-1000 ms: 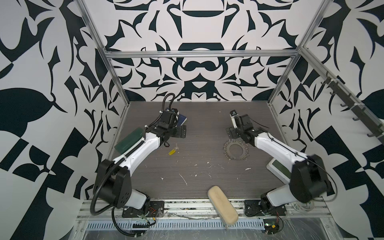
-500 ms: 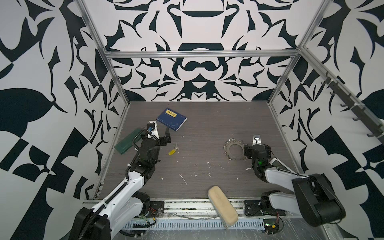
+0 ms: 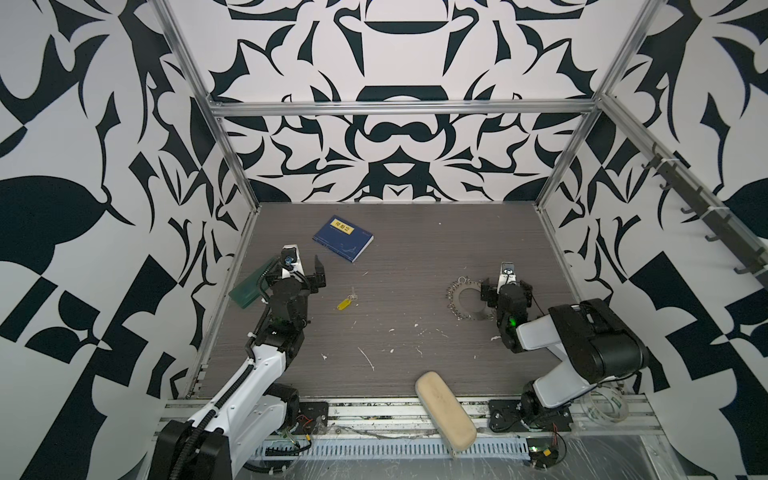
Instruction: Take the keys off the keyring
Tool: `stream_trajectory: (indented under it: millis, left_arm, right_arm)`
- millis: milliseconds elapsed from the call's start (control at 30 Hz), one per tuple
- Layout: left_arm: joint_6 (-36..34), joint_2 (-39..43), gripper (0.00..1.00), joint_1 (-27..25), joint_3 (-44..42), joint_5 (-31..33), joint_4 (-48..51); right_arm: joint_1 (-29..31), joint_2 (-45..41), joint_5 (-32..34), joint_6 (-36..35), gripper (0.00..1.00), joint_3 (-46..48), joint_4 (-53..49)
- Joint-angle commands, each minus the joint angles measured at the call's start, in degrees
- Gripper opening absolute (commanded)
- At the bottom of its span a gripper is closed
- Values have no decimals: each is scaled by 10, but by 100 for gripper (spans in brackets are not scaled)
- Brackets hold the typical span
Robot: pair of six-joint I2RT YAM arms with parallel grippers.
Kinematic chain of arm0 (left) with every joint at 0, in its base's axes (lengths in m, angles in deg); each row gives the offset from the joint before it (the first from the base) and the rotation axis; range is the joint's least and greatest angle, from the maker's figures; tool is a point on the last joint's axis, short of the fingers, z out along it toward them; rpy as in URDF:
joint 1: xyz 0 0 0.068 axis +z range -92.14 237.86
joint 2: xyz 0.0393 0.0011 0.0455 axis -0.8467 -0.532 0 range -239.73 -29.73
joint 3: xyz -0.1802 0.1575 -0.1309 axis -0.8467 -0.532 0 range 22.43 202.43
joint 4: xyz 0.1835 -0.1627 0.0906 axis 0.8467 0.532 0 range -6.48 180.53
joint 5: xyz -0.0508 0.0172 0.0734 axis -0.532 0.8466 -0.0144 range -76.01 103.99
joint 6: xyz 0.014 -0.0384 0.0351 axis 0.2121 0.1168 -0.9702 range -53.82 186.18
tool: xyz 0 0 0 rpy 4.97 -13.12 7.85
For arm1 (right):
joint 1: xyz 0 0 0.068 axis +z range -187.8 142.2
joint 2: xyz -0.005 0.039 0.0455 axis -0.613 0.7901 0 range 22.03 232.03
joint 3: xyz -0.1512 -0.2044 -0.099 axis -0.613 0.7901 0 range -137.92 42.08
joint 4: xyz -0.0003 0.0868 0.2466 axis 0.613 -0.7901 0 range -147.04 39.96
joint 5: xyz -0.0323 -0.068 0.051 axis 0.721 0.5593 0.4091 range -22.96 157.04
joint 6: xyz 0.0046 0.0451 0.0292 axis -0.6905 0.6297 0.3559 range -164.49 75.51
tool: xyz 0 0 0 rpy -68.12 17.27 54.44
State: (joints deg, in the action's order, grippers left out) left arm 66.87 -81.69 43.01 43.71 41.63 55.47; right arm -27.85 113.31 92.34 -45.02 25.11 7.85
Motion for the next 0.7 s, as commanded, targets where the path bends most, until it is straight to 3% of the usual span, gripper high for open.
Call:
stream_trajectory:
  millis: [0, 200, 367, 433, 500, 600, 633, 667]
  left_arm:
    - [8, 12, 99, 22, -30, 19, -12]
    - [72, -67, 99, 92, -85, -18, -146]
    - [55, -238, 99, 137, -101, -41, -311]
    - [56, -337, 99, 154, -115, -86, -430]
    - [37, -428, 99, 154, -102, -88, -536]
    - [68, -349, 99, 167, -11, -122, -234]
    - [64, -372, 99, 169, 11, -114, -224]
    - [54, -382, 99, 170, -13, -117, -293]
  right_arm:
    - [-4, -14, 12, 15, 100, -20, -12]
    - [-4, -14, 13, 14, 100, -20, -9]
    - [-5, -14, 13, 14, 100, -20, -10]
    - [-5, -14, 13, 13, 100, -20, -10]
    - [-5, -14, 14, 13, 100, -20, -9]
    - [-4, -13, 14, 12, 100, -19, -9]
    - [-4, -12, 15, 12, 100, -20, -10]
    - [-4, -13, 15, 12, 100, -20, -11]
